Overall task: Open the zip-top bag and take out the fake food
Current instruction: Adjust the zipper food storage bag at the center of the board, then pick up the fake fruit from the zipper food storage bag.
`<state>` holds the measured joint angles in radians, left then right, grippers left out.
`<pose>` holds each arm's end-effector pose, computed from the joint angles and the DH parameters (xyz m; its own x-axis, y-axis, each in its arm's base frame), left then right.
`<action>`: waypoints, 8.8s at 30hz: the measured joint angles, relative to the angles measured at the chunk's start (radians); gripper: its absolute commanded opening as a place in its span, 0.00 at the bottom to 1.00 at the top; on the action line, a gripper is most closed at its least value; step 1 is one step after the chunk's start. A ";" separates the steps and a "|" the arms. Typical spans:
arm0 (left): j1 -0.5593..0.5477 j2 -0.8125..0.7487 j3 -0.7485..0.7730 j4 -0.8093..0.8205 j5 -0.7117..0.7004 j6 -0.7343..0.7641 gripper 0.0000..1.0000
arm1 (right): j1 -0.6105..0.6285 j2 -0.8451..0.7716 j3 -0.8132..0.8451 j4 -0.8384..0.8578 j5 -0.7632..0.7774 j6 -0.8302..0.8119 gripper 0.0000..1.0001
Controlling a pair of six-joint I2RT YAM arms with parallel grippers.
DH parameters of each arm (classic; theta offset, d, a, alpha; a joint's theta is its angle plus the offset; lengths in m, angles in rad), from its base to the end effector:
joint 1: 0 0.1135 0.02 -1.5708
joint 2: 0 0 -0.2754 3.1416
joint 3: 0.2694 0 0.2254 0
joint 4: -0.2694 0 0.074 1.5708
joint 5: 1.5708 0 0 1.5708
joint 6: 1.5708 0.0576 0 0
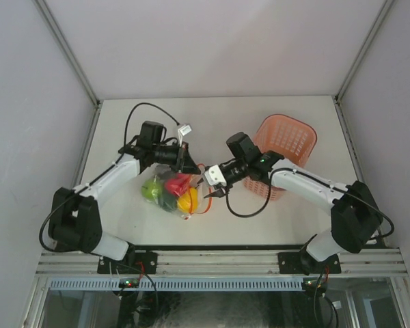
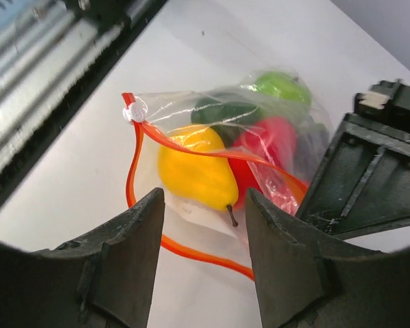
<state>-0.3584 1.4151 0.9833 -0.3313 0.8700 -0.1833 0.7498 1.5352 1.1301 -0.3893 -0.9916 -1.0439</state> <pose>0.2468 -0.1395 0.2723 -0.7719 0.1636 -0.6143 0.6130 0.4474 -0.6512 0.1922 0.2448 0.2829 0.4308 -0.2453 -0.8685 -0.8547 -0.4198 -0.3054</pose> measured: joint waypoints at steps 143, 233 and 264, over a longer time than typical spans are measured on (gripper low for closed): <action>-0.570 -1.180 -0.971 0.653 -0.959 -0.245 0.72 | -0.097 0.128 0.269 -0.547 0.079 -0.171 0.59; -0.474 -0.170 -0.658 0.781 -1.283 -0.095 0.16 | -0.022 0.414 0.339 -0.004 0.168 0.974 0.00; -0.233 -0.895 -0.691 0.320 -0.748 -0.447 0.09 | -0.093 0.260 0.317 -0.021 0.191 0.891 0.67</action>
<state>-0.5919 0.5198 0.2924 -0.0116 0.1223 -0.6308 0.6567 1.7950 1.4475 -0.4107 -0.8009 -0.1532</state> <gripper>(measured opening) 0.657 0.638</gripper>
